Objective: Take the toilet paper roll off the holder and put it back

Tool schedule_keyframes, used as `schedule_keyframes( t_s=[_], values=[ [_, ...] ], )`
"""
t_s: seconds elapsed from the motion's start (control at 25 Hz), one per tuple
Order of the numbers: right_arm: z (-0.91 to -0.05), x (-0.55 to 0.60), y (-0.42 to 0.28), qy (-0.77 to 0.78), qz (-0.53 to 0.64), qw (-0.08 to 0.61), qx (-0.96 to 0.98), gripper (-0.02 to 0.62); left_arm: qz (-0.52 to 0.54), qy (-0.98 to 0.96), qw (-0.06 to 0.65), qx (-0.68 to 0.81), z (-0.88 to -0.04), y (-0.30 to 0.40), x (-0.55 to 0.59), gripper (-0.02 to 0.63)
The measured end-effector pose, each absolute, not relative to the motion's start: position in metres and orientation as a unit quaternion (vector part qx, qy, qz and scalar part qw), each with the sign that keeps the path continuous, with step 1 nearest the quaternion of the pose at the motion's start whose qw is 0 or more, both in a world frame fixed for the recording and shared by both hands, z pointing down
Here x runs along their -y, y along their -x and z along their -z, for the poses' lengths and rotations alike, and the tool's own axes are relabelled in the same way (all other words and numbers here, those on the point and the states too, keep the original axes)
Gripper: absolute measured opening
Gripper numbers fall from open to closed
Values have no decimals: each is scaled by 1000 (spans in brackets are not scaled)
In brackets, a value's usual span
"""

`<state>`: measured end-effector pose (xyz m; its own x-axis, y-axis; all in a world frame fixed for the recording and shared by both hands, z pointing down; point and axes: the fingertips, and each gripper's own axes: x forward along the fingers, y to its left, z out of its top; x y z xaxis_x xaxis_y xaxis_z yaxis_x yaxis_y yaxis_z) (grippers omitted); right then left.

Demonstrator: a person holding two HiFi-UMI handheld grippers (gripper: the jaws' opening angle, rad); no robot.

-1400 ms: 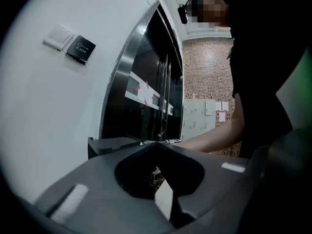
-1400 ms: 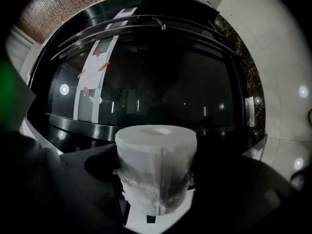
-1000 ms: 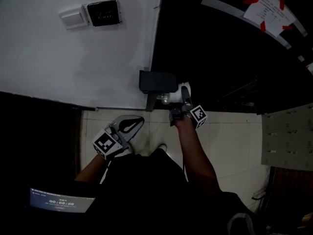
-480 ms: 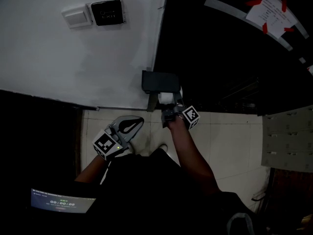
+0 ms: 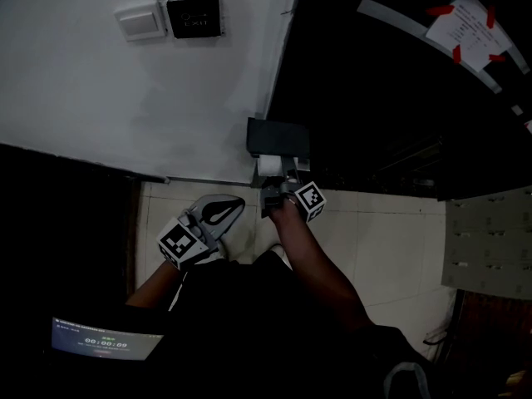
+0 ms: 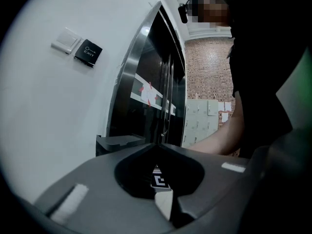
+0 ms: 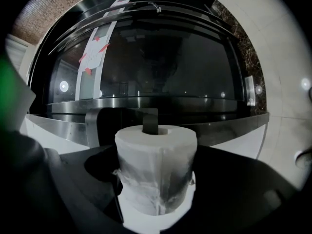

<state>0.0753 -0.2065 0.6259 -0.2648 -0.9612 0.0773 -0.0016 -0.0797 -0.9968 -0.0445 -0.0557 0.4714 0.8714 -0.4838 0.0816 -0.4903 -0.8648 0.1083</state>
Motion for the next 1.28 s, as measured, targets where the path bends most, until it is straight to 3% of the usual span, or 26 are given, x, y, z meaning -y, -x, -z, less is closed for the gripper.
schedule_keyframes(
  t_s=[0.36, 0.84, 1.28],
  values=[
    [-624, 201, -64, 433, 560, 410, -575, 439, -30, -967, 63, 244, -471, 41, 55, 5],
    [-624, 171, -75, 422, 546, 354, -631, 440, -28, -969, 64, 237, -471, 34, 56, 5],
    [-571, 158, -106, 433, 378, 209, -791, 440, -28, -971, 59, 229, -471, 24, 60, 5]
  ],
)
